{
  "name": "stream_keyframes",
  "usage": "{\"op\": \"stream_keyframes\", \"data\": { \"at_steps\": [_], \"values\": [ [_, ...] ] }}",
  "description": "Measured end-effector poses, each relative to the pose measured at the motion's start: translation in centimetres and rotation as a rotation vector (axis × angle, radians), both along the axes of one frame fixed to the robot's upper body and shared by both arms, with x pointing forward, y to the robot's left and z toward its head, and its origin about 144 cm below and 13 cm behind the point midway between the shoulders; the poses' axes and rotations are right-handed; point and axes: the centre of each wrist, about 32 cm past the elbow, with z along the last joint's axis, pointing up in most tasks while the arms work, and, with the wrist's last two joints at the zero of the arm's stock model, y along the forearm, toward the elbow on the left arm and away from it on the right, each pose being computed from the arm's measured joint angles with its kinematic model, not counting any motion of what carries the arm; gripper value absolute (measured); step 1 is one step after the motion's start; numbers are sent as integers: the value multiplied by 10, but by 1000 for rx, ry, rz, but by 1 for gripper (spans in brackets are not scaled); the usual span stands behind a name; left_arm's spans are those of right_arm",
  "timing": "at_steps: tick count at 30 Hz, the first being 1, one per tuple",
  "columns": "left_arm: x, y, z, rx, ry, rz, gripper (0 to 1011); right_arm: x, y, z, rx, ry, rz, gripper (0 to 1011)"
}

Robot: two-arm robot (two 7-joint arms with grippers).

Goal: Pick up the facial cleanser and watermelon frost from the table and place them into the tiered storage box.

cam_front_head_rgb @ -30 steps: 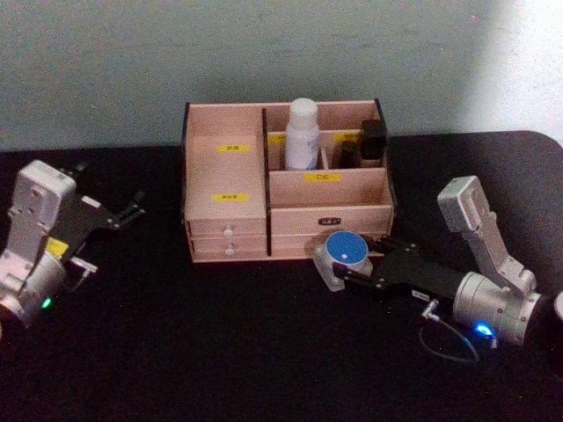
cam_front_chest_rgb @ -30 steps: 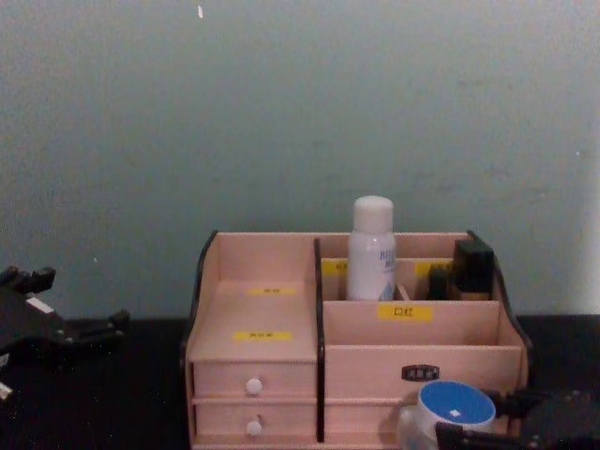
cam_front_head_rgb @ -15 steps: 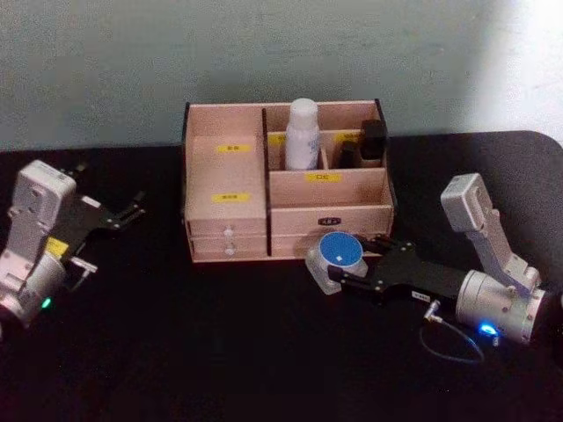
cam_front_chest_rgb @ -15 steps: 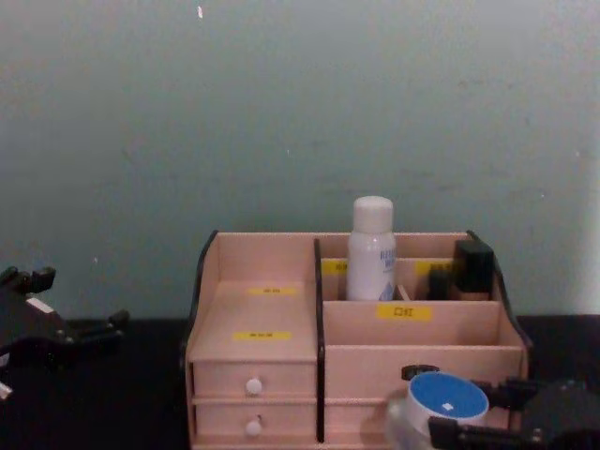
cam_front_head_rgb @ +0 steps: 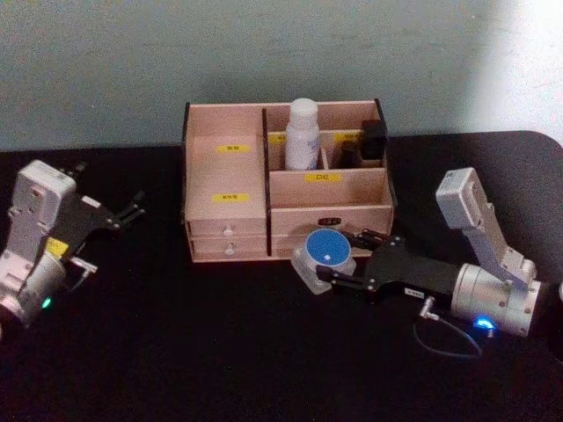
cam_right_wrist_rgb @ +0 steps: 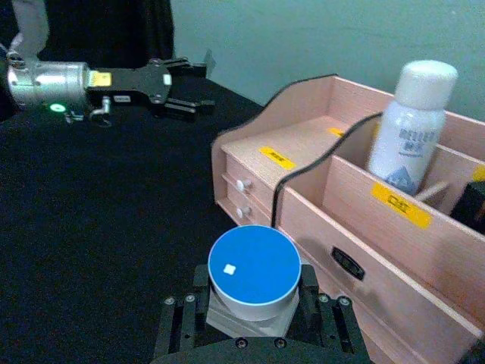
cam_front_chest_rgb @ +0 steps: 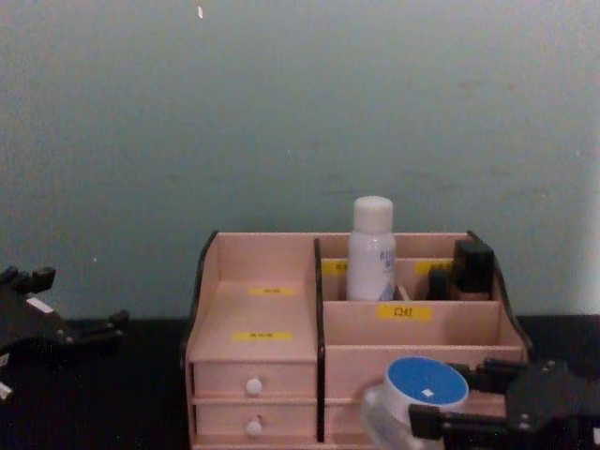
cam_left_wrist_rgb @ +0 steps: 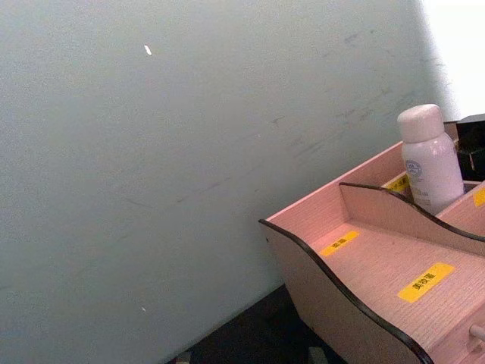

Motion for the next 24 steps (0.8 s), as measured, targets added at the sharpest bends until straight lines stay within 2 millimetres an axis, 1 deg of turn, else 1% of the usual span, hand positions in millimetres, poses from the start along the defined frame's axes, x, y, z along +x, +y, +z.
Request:
{"op": "stream_keyframes", "data": {
  "at_steps": [18,24],
  "values": [
    [0,0,0,0,0,0,1001,17,16,11,12,-34,78,715],
    [0,0,0,0,0,0,1001,26,23,16,16,-48,99,715]
  ]
}}
